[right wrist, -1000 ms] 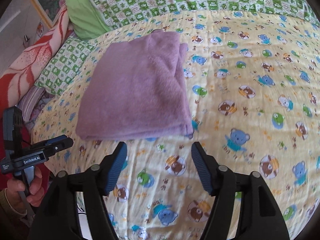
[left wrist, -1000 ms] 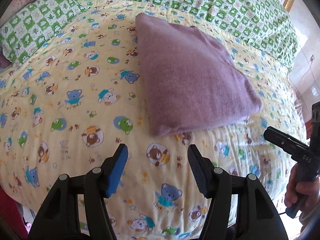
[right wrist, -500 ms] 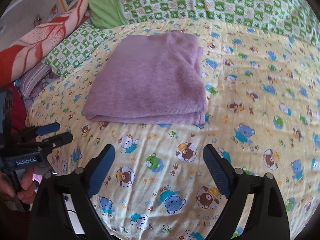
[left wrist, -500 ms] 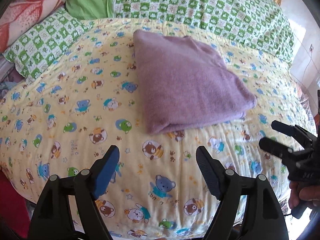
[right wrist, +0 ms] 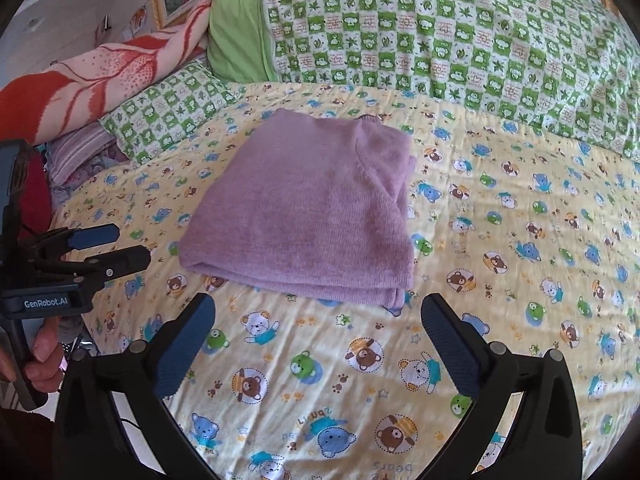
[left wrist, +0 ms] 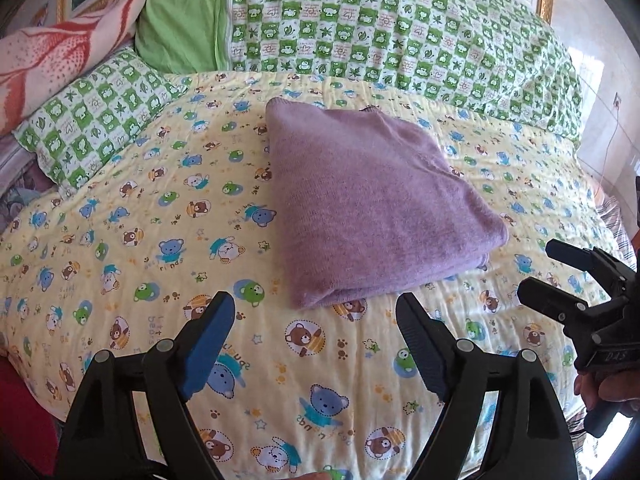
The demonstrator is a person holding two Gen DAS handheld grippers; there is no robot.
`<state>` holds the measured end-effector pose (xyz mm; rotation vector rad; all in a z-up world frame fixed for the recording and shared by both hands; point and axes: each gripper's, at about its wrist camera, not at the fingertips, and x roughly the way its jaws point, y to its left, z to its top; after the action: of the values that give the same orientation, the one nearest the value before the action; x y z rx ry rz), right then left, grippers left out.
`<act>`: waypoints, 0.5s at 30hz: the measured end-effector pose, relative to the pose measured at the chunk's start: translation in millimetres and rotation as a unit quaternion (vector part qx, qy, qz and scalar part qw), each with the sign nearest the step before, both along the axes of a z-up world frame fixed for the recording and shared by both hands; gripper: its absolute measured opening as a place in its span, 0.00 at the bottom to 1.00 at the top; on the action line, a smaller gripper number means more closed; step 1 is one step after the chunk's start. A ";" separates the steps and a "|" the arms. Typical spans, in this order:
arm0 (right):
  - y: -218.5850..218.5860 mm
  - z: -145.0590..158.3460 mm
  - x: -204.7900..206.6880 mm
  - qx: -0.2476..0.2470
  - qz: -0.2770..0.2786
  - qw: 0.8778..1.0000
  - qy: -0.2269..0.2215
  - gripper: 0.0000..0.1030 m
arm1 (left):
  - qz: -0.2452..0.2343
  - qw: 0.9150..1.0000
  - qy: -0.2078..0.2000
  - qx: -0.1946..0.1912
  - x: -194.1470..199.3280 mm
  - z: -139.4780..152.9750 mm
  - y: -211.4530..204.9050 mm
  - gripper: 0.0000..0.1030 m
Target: Fold small clothes
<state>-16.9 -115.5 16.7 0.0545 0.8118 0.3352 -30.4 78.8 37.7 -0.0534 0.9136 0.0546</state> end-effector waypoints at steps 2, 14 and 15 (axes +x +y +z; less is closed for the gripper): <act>0.4 -4.7 2.4 0.005 -0.005 1.000 0.005 1.00 | -0.004 1.000 -0.007 0.012 -1.1 -3.5 -1.2 0.81; 14.2 -26.3 11.8 0.013 -0.010 1.000 0.009 1.00 | -0.006 0.999 -0.010 0.048 -0.8 -16.5 -5.1 0.81; 14.7 -27.0 11.9 0.013 -0.009 1.000 0.009 1.00 | -0.006 0.999 -0.011 0.049 -0.5 -16.5 -4.8 0.81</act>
<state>-4.9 -100.8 -10.2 0.0887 0.8251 0.3291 -30.9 74.0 21.1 0.0418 0.8887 0.0870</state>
